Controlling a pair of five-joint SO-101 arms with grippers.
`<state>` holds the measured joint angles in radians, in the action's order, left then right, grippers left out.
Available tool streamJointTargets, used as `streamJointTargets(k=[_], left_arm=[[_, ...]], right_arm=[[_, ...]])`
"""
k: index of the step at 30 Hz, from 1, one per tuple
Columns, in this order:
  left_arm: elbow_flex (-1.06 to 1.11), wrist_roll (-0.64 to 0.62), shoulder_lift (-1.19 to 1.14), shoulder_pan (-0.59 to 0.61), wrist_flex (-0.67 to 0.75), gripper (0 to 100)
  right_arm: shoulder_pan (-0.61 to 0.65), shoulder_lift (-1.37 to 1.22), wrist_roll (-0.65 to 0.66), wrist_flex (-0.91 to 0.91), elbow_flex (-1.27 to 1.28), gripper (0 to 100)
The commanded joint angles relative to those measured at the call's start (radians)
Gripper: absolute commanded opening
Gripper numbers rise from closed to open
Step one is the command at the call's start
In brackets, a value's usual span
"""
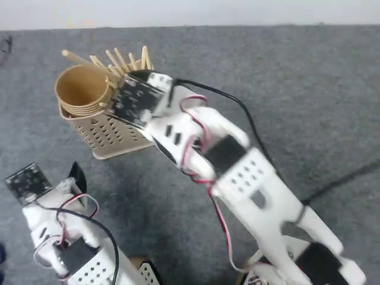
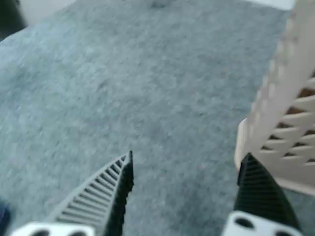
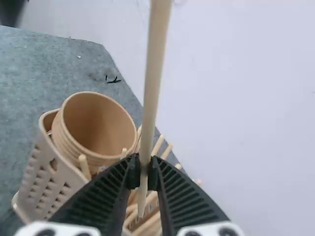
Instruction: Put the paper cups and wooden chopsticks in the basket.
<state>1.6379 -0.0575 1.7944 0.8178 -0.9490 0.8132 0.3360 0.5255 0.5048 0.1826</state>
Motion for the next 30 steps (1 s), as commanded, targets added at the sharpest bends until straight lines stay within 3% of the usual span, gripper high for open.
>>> streamJointTargets(k=[1,7,21,30], left_arm=[[0.047,0.0,0.006,-0.017,-0.014,32],[0.045,0.084,0.006,-0.104,-0.052,32],[0.045,0.087,0.006,-0.14,-0.058,32],[0.045,0.087,0.006,-0.14,-0.058,32]], right_arm=[[-0.045,-0.077,-0.009,-0.156,-0.058,0.6],[-0.16,-0.196,-0.221,-0.331,-0.058,0.6],[-0.137,-0.265,-0.307,-0.321,0.008,0.6],[-0.131,-0.099,-0.299,-0.216,-0.002,0.6]])
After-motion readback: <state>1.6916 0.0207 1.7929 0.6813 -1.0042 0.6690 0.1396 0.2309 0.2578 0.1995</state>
